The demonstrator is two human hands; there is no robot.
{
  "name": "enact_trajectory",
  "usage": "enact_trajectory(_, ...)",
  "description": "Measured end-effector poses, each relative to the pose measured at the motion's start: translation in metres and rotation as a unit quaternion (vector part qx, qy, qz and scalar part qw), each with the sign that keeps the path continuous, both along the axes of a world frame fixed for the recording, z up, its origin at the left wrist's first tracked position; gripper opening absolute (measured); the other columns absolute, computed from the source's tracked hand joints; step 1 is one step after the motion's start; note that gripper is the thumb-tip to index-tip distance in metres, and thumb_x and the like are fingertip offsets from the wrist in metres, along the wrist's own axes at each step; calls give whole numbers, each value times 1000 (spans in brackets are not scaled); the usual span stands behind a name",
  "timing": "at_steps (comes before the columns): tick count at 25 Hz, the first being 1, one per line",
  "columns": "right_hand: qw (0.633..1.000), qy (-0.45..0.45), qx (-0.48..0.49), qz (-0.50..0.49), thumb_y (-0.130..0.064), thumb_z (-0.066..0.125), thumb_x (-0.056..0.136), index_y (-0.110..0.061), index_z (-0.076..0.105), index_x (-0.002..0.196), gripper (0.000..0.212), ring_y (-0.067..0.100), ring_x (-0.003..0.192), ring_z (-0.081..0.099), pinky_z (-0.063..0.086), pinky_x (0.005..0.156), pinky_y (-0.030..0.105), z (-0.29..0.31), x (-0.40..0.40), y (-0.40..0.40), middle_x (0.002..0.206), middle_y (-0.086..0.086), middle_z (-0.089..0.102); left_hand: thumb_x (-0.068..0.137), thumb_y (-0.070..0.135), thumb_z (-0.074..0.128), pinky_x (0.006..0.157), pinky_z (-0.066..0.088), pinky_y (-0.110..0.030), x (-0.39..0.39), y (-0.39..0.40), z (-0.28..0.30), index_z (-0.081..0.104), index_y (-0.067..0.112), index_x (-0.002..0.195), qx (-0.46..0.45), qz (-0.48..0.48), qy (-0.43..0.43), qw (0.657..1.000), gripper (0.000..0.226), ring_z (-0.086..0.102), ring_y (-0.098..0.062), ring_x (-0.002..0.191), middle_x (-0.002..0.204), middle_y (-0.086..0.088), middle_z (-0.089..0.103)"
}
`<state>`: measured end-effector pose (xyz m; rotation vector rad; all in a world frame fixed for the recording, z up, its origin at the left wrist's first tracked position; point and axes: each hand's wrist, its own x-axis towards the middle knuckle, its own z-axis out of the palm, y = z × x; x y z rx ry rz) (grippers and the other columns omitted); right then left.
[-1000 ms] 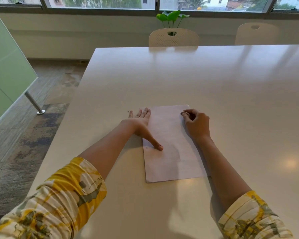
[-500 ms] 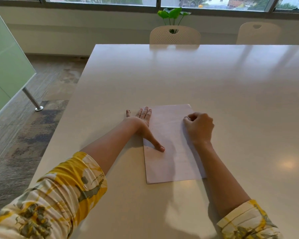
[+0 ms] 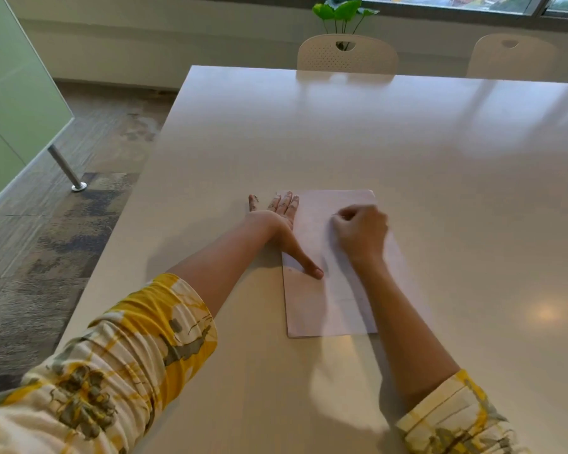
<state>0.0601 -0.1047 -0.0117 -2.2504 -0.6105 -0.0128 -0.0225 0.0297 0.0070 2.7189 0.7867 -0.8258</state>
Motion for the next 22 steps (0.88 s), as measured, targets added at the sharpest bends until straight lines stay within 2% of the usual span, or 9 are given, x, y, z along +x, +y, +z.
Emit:
enact_trajectory(2, 993, 33, 20, 115, -22, 71, 78, -16, 80, 82, 11, 11, 70, 70, 57, 70, 26, -9, -29, 12, 75, -1, 75, 38, 100, 58, 108, -25, -68, -1, -1, -2, -32, 15, 150, 7, -5, -8, 1000, 167, -32, -19, 146, 159, 0, -36)
enact_trajectory(4, 997, 40, 43, 40, -23, 71, 77, -18, 80, 84, 12, 10, 74, 71, 57, 75, 26, -5, -6, -5, 78, -3, 76, 34, 100, 59, 103, -28, -66, -1, 1, -1, -33, 16, 149, -4, 0, -5, 1000, 169, -34, -18, 145, 158, 2, -38)
enact_trajectory(6, 995, 27, 24, -93, -21, 69, 76, -15, 79, 82, 13, 22, 80, 72, 53, 77, 27, 3, 33, -33, 79, 6, 76, 29, 100, 59, 102, -30, -65, -2, 1, 1, -34, 18, 148, -9, 7, 2, 1000, 172, -36, -16, 144, 156, 3, -40)
enact_trajectory(8, 991, 20, 8, -129, -17, 67, 76, -11, 78, 80, 13, 30, 82, 71, 52, 77, 29, 6, 37, -35, 80, 13, 75, 30, 101, 59, 102, -29, -67, 0, 1, 2, -35, 18, 148, -2, 5, 12, 1000, 172, -35, -17, 144, 156, 3, -40)
enact_trajectory(11, 997, 30, 31, 62, -16, 71, 79, -17, 76, 74, 7, 10, 67, 69, 51, 60, 15, -5, -14, 4, 69, -3, 72, 37, 101, 57, 107, -23, -72, 4, -1, 2, -33, 15, 149, 17, -4, 22, 1000, 168, -33, -20, 146, 158, 0, -38)
enact_trajectory(12, 994, 33, 37, 101, -20, 73, 79, -20, 77, 78, 5, 4, 67, 68, 51, 62, 13, -11, -22, 8, 71, -8, 72, 39, 100, 57, 108, -20, -72, 5, -2, 2, -33, 14, 149, 22, -6, 27, 999, 166, -32, -21, 146, 158, -1, -38)
enact_trajectory(16, 995, 26, 31, -93, -22, 69, 77, -16, 80, 83, 13, 22, 82, 73, 53, 78, 27, 1, 40, -30, 81, 6, 77, 28, 100, 58, 106, -24, -71, 5, 1, 3, -36, 18, 146, 14, 3, 33, 999, 172, -35, -20, 144, 156, 1, -40)
enact_trajectory(18, 992, 23, 12, -127, -17, 67, 78, -13, 79, 82, 13, 29, 85, 72, 52, 80, 29, 5, 44, -31, 82, 11, 76, 29, 100, 59, 107, -24, -71, 4, 1, 3, -35, 18, 147, 15, 1, 29, 999, 172, -35, -20, 145, 156, 1, -40)
enact_trajectory(22, 993, 31, 38, 106, -19, 71, 79, -18, 79, 80, 8, 6, 68, 69, 55, 64, 17, -9, -23, 14, 75, -3, 75, 36, 103, 54, 107, -21, -72, 6, 0, -1, -31, 13, 150, 25, -10, 24, 999, 168, -32, -21, 147, 159, -2, -36)
